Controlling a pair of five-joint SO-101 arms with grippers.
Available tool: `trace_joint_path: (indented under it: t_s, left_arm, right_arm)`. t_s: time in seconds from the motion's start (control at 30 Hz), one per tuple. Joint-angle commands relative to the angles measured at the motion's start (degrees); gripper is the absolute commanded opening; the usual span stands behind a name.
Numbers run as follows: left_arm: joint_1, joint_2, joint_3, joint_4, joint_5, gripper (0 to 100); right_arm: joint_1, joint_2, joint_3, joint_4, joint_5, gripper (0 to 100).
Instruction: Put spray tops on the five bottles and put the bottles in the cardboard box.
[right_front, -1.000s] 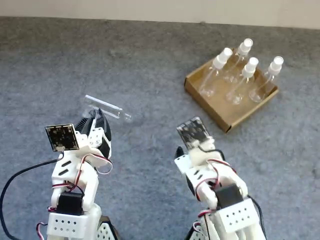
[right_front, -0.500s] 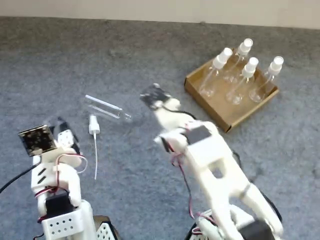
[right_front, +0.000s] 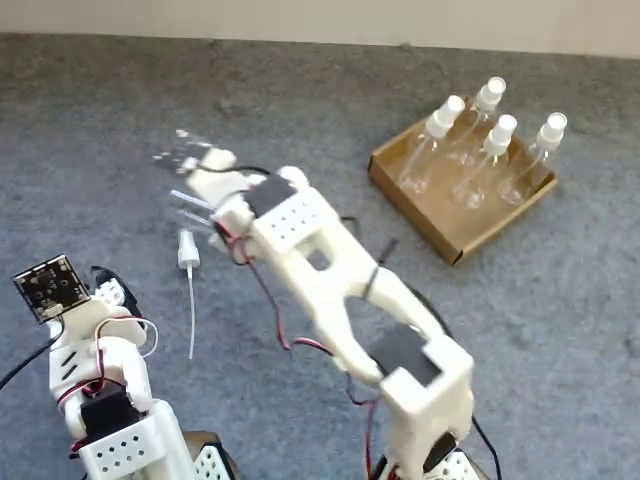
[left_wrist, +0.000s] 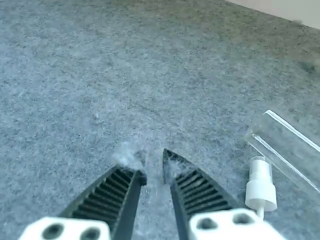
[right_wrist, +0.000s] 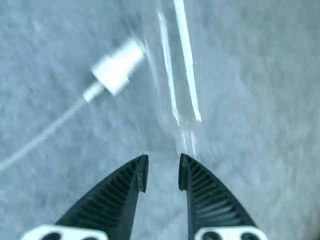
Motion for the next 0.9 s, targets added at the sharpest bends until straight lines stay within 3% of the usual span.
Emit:
trace_joint_path:
  t_s: [0.0,0.3,0.53,0.87]
  left_arm:
    - [-0.9,-0.6,1.1,0.3,-0.7,1]
    - [0.7,-0.5,1.1,0.3,-1.0,1]
    - [2.9,-0.5,1.1,0.4,-1.1,1]
    - [2.9,-0.4,1.1,0.4,-1.1,1]
  right_arm:
    - [-2.4,6.0,-16.9,0.7,2.5,9.5]
    - [-3.4,23.5,-38.1,7.1,2.2,9.8]
    - [-3.3,34.9,-48.7,6.3,2.2,24.2]
    - [-2.2,42.2,-59.0,6.3,2.5,26.0]
